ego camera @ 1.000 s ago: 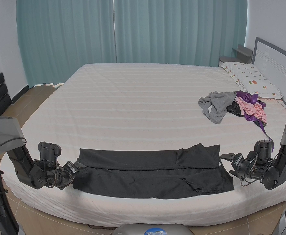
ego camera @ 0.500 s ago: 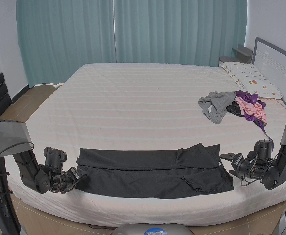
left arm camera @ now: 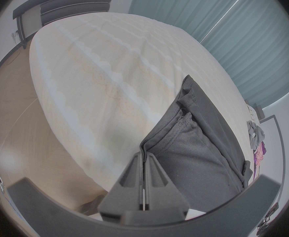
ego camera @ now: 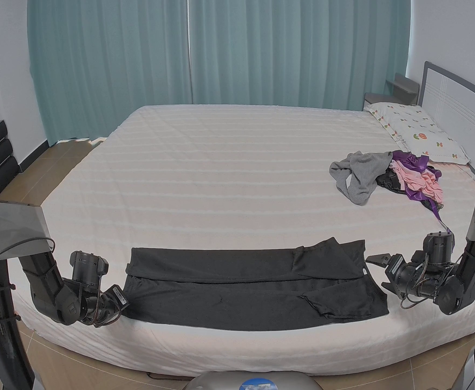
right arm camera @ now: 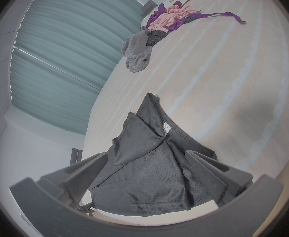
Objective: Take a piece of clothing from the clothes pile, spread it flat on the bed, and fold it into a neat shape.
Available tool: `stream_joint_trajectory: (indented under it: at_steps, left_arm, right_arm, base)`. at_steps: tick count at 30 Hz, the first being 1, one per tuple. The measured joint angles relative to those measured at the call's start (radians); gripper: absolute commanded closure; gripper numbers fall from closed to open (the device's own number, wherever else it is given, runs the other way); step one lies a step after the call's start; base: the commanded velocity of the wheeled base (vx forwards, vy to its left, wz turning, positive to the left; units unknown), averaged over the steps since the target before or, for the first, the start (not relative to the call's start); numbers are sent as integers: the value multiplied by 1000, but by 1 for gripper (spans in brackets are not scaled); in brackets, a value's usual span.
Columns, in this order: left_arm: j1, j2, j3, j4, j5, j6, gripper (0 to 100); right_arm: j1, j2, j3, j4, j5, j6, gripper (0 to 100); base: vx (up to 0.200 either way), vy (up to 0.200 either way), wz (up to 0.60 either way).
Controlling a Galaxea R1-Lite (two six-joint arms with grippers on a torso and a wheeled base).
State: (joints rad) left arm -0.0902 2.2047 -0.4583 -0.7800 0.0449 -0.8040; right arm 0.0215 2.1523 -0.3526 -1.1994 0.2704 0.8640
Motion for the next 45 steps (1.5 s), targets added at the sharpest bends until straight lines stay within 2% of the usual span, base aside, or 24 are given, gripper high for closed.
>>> stream_joint_trajectory:
  at_steps: [5,6,15,19,23,34,45]
  left_arm:
    - [1,0,4,-1,2,2,100]
    - [1,0,5,-1,1,2,0]
    - [17,-28,4,-1,-13,-7,0]
    - [42,-55,-8,-8,-66,-10,0]
    - [66,-75,-34,-9,-103,-15,0]
    - [77,-69,-182,0,-190,-47,0]
    - [68,39,-397,3,-197,-29,0]
  right_arm:
    - [1,0,0,0,-1,-1,0]
    - [1,0,1,0,-1,-2,0]
    - [3,0,11,5,14,-34,0]
    - [3,11,14,2,68,-91,0]
    - [4,30,6,1,81,-127,0]
    - [5,62,0,-2,93,-147,0]
    - [7,65,5,-3,93,-148,0]
  base:
    - [0,0,0]
    - [0,0,0]
    - [0,0,0]
    - [0,0,0]
    - [0,0,0]
    - [0,0,0]
    - [0,0,0]
